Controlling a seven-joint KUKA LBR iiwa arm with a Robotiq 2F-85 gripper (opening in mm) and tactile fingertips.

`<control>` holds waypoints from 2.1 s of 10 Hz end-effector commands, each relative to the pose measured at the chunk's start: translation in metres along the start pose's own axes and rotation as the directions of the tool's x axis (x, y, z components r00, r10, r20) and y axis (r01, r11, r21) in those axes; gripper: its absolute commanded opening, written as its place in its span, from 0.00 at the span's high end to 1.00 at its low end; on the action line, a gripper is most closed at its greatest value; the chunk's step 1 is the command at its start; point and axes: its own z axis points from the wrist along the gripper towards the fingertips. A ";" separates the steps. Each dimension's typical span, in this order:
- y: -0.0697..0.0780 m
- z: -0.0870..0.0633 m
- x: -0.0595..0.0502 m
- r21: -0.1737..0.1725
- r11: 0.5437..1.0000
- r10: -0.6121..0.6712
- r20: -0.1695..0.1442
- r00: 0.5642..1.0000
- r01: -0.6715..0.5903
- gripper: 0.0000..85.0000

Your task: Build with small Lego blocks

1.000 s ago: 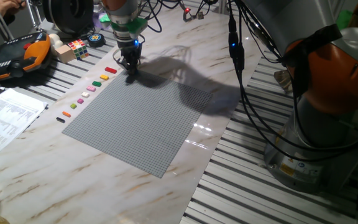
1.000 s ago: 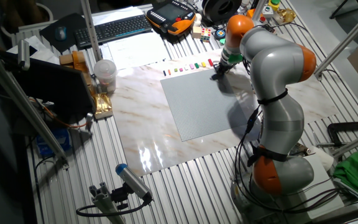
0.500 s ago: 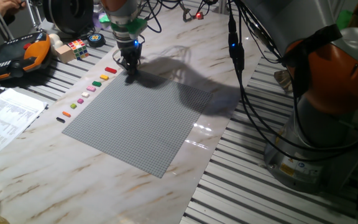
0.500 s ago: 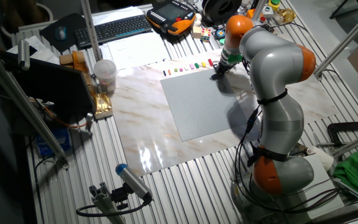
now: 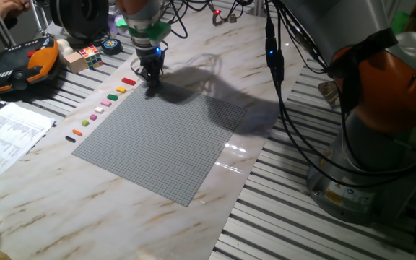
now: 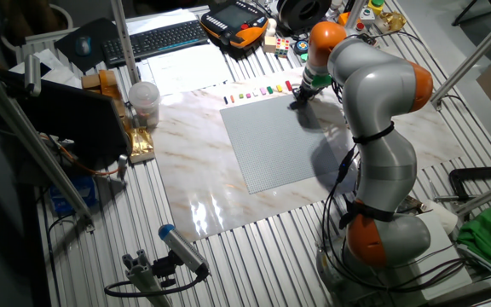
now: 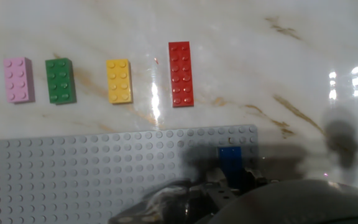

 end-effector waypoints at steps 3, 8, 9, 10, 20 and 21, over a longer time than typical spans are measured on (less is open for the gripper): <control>0.000 0.001 0.000 0.000 1.000 -0.009 -0.001 1.000 0.009 0.95; 0.001 0.001 0.001 0.004 1.000 0.001 0.010 1.000 -0.001 0.49; 0.001 0.001 0.001 0.005 1.000 -0.002 0.008 1.000 0.002 0.45; 0.001 -0.001 0.001 0.005 1.000 -0.002 0.008 1.000 0.002 0.44; -0.001 -0.001 0.000 0.005 1.000 0.007 0.016 1.000 -0.008 0.43; -0.001 -0.002 0.000 -0.001 1.000 0.006 0.016 1.000 -0.006 0.41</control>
